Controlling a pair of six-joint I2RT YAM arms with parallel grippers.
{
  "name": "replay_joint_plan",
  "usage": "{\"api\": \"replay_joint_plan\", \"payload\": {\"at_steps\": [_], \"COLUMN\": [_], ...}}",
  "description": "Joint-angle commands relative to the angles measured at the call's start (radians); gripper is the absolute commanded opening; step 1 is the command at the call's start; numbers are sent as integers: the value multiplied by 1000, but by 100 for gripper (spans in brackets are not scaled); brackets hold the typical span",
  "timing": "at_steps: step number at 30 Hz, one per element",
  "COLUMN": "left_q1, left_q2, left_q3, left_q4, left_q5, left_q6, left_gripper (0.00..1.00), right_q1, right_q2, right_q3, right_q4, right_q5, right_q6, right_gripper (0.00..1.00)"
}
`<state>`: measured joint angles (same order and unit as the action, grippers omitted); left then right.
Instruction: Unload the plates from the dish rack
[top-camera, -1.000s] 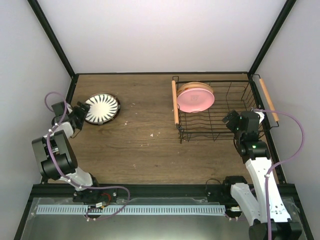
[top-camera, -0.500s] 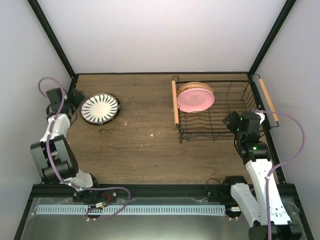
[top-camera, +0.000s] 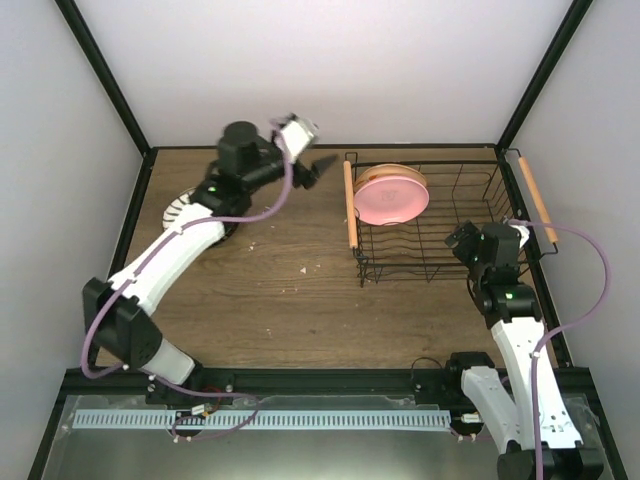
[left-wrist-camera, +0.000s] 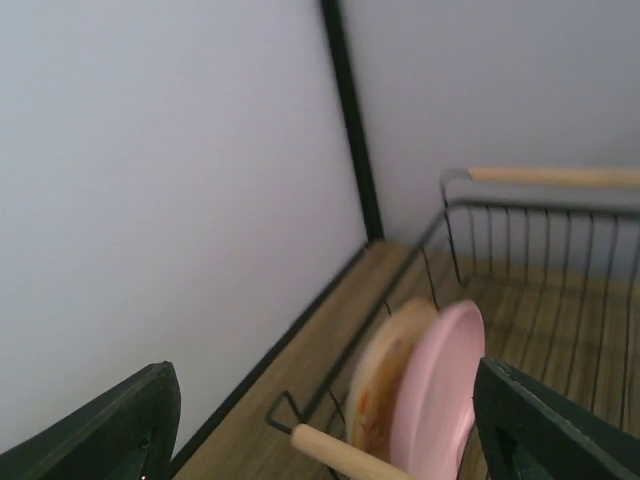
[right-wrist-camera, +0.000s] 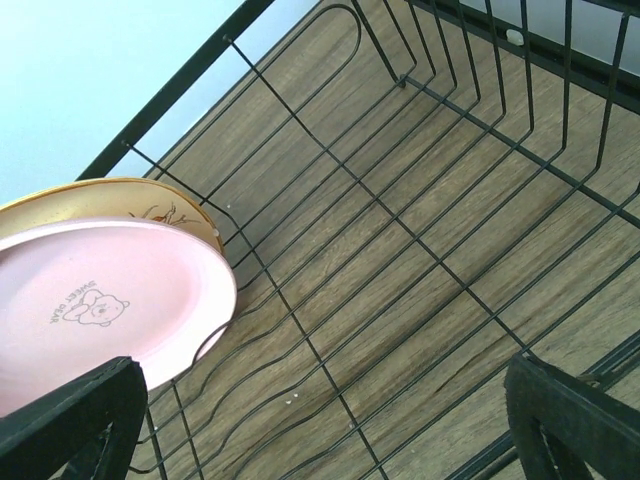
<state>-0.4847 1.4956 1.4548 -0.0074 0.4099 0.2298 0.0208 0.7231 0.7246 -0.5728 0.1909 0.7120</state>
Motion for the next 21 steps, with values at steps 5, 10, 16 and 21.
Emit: {"api": "replay_joint_plan", "payload": {"at_steps": [5, 10, 16, 21], "left_q1": [-170, -208, -238, -251], "left_q2": [243, 374, 473, 541], "left_q3": [99, 229, 323, 384], "left_q4": [-161, -198, -230, -277], "left_q5": [-45, -64, -74, -85], "left_q6": [504, 561, 590, 600], "left_gripper": [64, 58, 56, 57], "right_q1": [-4, -4, -4, -5], "right_q2": [-80, -110, -132, -126], "right_q3": [18, 27, 39, 42], "right_q4": [-37, -70, -96, -84], "right_q5": [44, 70, 107, 115], "right_q6": [26, 29, 18, 4], "right_gripper": [100, 100, 100, 100]}}
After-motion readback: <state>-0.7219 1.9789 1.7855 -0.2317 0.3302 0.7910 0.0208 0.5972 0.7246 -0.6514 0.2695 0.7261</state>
